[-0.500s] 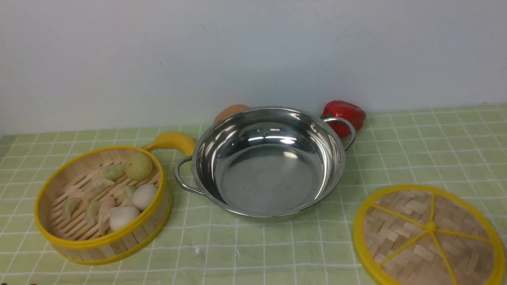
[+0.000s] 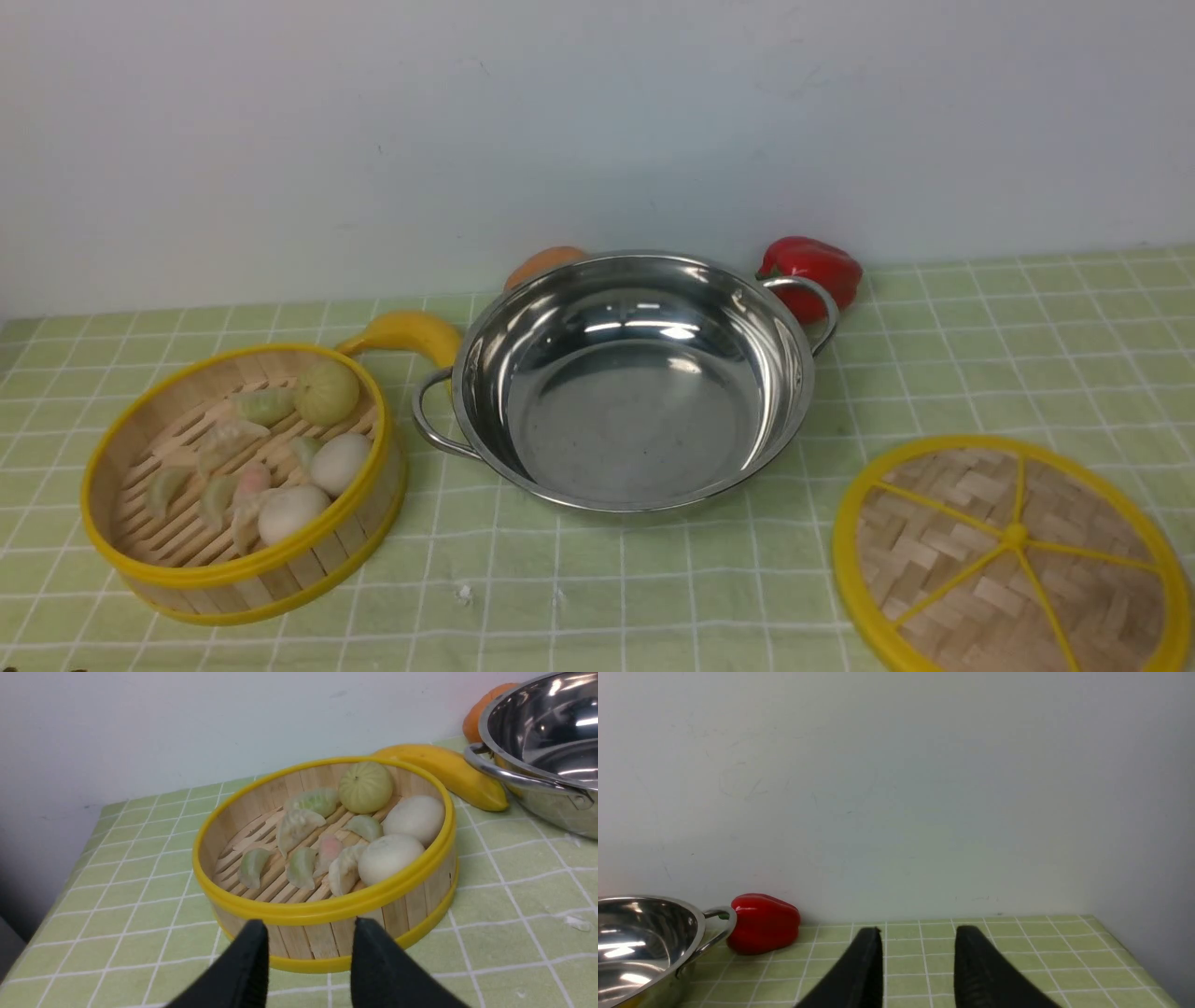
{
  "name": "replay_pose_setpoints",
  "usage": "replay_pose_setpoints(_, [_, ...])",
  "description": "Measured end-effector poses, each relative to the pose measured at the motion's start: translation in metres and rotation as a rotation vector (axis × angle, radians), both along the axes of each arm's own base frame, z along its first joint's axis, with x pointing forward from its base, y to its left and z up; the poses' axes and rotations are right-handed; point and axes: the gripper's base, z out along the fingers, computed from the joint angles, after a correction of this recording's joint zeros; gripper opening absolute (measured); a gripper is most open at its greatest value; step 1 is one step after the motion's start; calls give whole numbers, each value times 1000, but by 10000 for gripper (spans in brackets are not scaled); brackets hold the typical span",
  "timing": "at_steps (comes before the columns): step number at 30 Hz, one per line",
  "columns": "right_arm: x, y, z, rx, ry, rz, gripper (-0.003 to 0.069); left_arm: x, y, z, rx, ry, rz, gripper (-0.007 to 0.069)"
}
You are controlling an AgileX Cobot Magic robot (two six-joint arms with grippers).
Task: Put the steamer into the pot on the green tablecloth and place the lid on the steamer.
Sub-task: 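Grasp the rim of the steamer basket holding the buns with the left gripper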
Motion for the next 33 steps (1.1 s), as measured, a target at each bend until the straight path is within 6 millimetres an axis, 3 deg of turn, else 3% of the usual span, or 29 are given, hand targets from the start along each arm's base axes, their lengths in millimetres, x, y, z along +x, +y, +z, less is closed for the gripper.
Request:
replay_pose_setpoints(6, [0, 0, 0, 16, -1, 1, 242, 0, 0, 0, -1, 0, 0, 243])
replay_pose_setpoints(9, [0, 0, 0, 172, -19, 14, 242, 0, -2, 1, -89, -14, 2, 243])
replay_pose_setpoints(11, [0, -1, 3, 516, -76, 43, 242, 1, -6, 3, -349, -52, 9, 243])
replay_pose_setpoints(17, [-1, -2, 3, 1071, -130, 87, 242, 2, -12, 10, -729, -105, 9, 243])
replay_pose_setpoints(23, [-1, -3, 4, 1156, -156, 95, 242, 3, -10, 19, -1003, -209, 32, 243])
replay_pose_setpoints(33, [-1, -4, 5, 1198, -170, 99, 242, 3, -2, 26, -1089, -324, 91, 243])
